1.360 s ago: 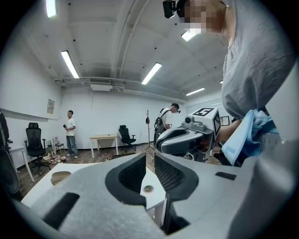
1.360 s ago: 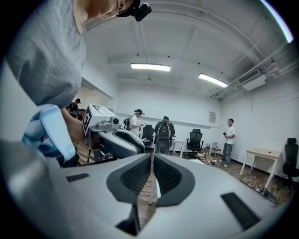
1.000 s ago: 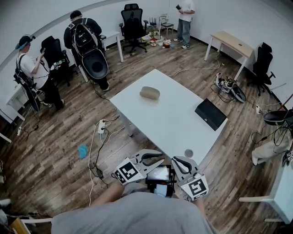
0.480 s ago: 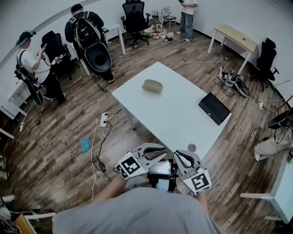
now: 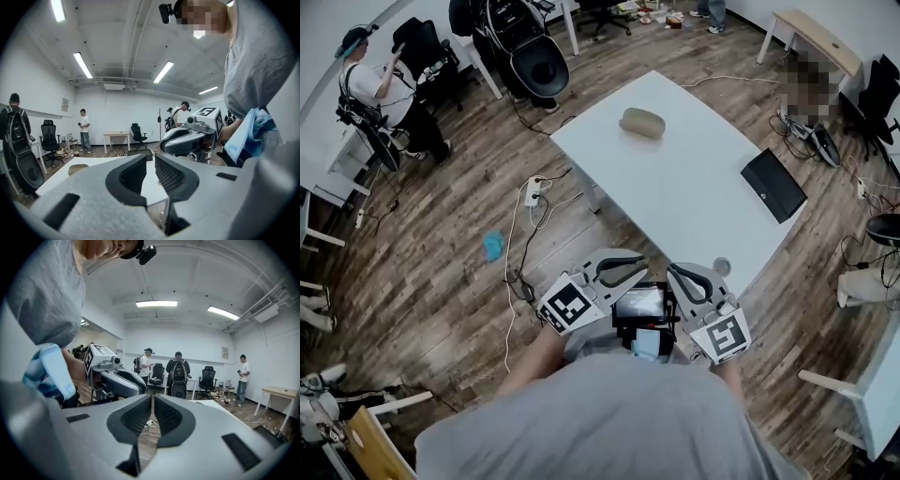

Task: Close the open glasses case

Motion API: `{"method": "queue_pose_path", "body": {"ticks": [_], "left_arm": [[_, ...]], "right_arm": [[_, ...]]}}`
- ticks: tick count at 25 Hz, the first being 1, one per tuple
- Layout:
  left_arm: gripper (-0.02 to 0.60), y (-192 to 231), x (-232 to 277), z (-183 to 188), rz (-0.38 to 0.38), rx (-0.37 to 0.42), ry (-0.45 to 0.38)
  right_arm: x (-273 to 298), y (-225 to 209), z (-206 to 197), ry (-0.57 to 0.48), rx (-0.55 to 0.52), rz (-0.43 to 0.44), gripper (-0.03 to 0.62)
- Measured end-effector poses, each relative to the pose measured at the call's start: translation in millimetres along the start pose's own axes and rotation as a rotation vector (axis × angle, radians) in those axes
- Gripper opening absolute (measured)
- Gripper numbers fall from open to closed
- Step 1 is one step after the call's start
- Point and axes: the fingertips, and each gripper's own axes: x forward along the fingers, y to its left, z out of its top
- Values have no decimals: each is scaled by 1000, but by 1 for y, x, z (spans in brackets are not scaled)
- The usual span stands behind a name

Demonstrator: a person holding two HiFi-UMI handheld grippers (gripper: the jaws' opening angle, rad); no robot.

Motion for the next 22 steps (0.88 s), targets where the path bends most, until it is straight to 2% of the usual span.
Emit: {"method": "queue_pose_path", "body": {"ticks": [5, 14, 22], "left_arm": [[67, 34, -18, -8, 38, -31, -1], [67, 119, -44, -15, 43, -46, -20], [67, 197, -97, -39, 72, -71, -23]], "right_arm": [[37, 0, 7, 19, -18, 46, 37], [123, -17, 24, 48, -33, 76, 37], [209, -17, 34, 73, -8, 80, 37]]}}
